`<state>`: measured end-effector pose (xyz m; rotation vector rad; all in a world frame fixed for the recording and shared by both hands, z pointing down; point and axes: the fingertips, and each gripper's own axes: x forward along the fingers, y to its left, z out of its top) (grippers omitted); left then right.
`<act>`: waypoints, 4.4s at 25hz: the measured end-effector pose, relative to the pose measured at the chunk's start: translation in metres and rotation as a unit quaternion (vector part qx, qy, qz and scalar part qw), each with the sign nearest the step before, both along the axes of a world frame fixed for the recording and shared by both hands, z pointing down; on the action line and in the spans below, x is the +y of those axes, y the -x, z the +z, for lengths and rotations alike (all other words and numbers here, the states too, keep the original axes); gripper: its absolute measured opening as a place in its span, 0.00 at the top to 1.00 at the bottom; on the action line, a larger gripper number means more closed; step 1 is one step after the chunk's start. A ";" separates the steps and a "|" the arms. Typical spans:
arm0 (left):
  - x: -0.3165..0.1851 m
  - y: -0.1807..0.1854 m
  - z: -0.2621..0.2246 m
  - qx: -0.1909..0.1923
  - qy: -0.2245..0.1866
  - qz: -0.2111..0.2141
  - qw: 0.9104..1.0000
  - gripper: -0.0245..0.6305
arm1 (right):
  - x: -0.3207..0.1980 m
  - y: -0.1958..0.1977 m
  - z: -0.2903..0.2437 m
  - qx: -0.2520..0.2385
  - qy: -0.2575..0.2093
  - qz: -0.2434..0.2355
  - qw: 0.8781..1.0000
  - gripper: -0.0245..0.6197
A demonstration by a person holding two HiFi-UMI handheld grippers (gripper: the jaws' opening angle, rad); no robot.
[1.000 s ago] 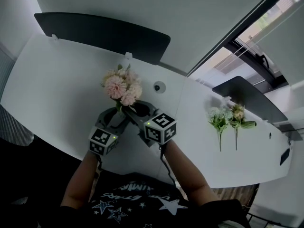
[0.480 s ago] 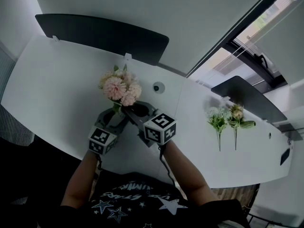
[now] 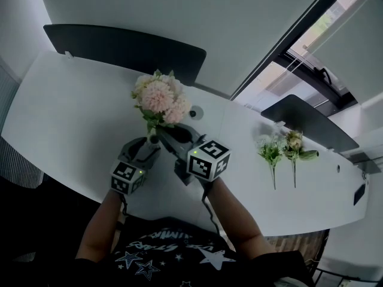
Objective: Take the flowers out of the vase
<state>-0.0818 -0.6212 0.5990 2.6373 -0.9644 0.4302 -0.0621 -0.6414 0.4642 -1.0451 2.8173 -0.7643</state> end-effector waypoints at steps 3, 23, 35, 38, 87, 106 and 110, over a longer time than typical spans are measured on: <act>0.001 -0.001 -0.001 -0.003 0.004 0.001 1.000 0.60 | 0.001 -0.005 -0.017 -0.005 -0.015 0.005 1.000 0.86; 0.004 0.008 -0.005 0.010 0.003 -0.006 1.000 0.56 | 0.022 -0.033 -0.076 -0.028 -0.073 0.051 0.996 0.86; 0.037 0.019 -0.022 0.008 -0.011 -0.033 0.999 0.55 | 0.050 -0.061 -0.051 -0.028 -0.054 0.065 0.996 0.86; 0.047 0.024 -0.019 0.013 -0.021 -0.053 0.998 0.55 | 0.060 -0.063 -0.037 -0.031 -0.052 0.058 0.996 0.86; 0.253 0.042 -0.123 0.091 -0.088 -0.219 0.968 0.92 | 0.230 -0.062 -0.021 -0.015 -0.038 -0.055 0.998 0.86; 0.421 0.060 -0.137 0.106 -0.115 -0.206 0.966 0.92 | 0.403 -0.064 -0.023 0.005 -0.058 -0.025 0.998 0.86; 0.455 0.057 -0.136 0.105 -0.107 -0.200 0.968 0.92 | 0.439 -0.070 -0.018 0.009 -0.046 -0.018 0.999 0.86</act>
